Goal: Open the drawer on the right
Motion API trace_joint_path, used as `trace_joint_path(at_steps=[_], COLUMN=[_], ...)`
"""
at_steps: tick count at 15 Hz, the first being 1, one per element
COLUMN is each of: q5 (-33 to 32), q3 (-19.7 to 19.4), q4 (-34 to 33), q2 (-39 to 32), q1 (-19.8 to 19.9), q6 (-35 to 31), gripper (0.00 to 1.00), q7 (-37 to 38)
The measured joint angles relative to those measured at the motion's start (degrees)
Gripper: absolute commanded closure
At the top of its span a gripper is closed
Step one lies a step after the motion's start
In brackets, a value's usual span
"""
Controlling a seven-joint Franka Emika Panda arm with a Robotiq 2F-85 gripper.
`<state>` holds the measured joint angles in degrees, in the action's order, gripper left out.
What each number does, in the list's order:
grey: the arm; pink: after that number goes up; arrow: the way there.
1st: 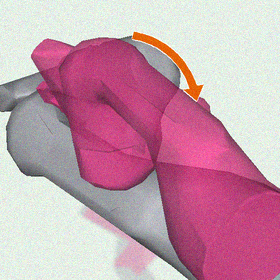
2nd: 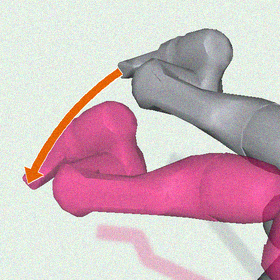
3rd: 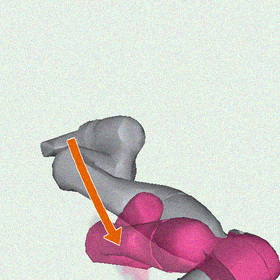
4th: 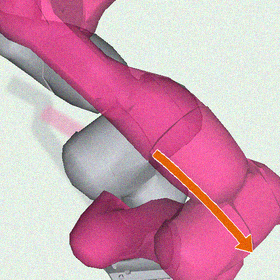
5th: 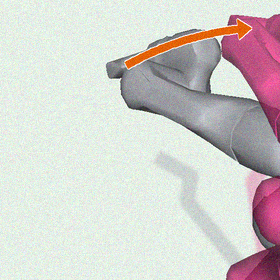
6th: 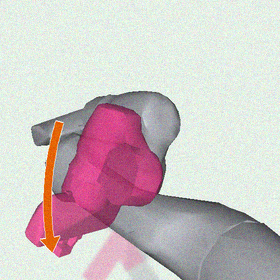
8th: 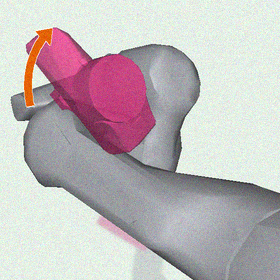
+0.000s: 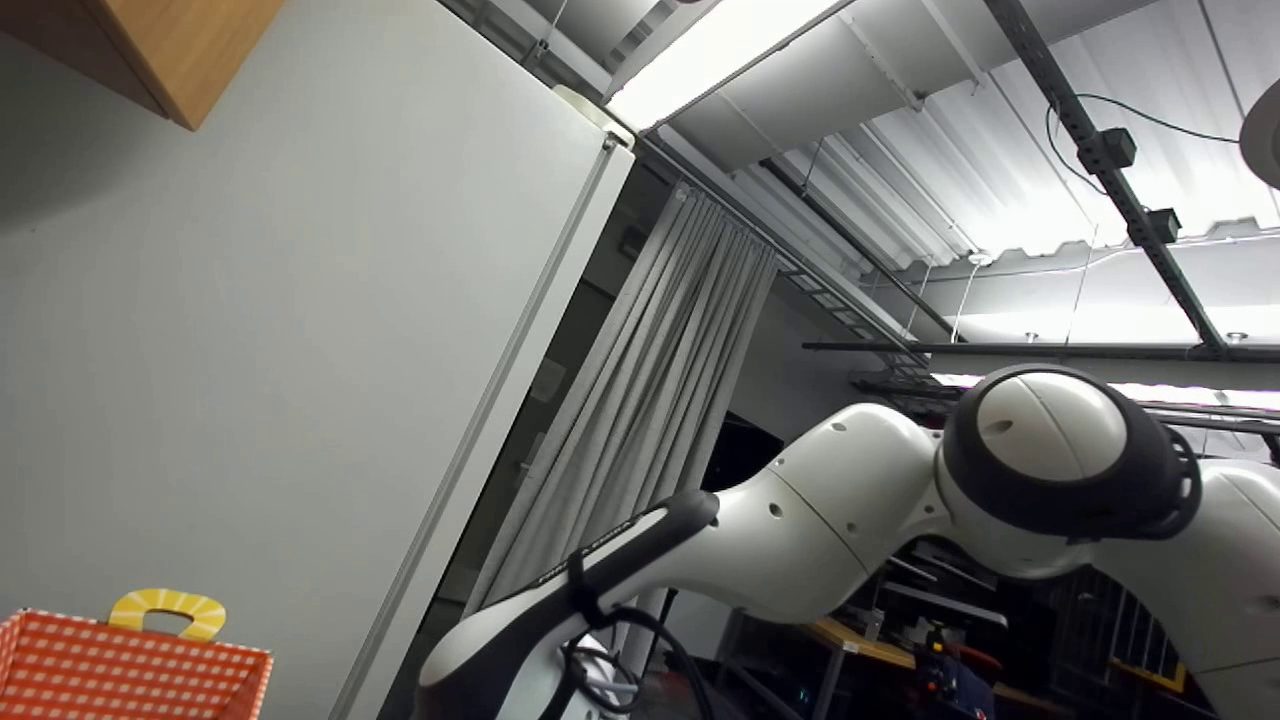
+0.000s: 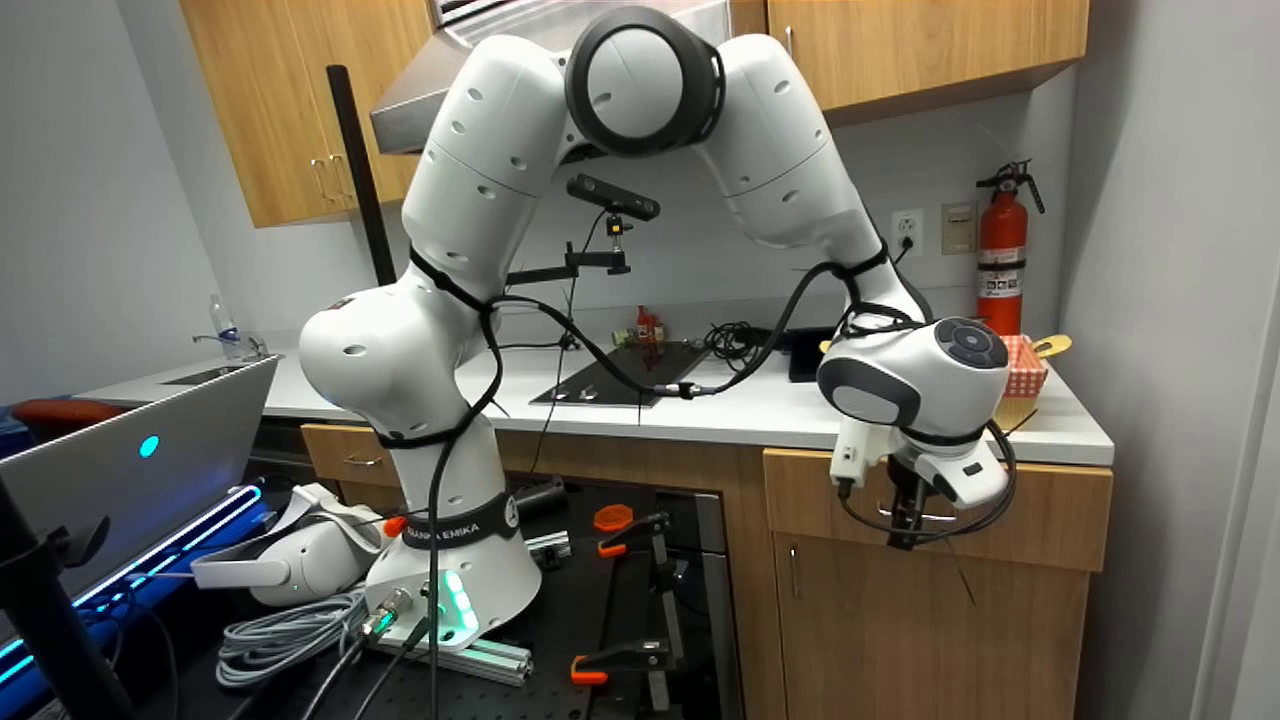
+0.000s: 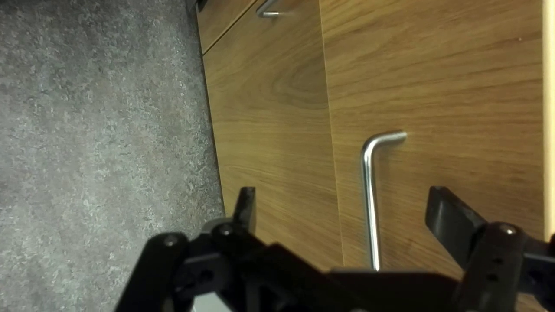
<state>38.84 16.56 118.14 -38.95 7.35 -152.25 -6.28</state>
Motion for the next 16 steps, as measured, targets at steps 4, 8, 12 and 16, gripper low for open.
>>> trace_joint_path(at_steps=[4,8,12,16], q5=[0.0,-0.2,-0.6,-1.4], q3=[0.0,0.0,0.0,-0.6], q4=[-1.9,-3.4,-4.5,-4.7], q2=[-2.4,-4.2,-5.5,-5.9], q1=[-0.2,-0.4,-0.4,-0.4], q6=[-1.4,-2.2,-2.7,-3.1], gripper=[0.0,0.0,0.0,0.0], q7=[-1.0,-1.5,-1.5,-1.5])
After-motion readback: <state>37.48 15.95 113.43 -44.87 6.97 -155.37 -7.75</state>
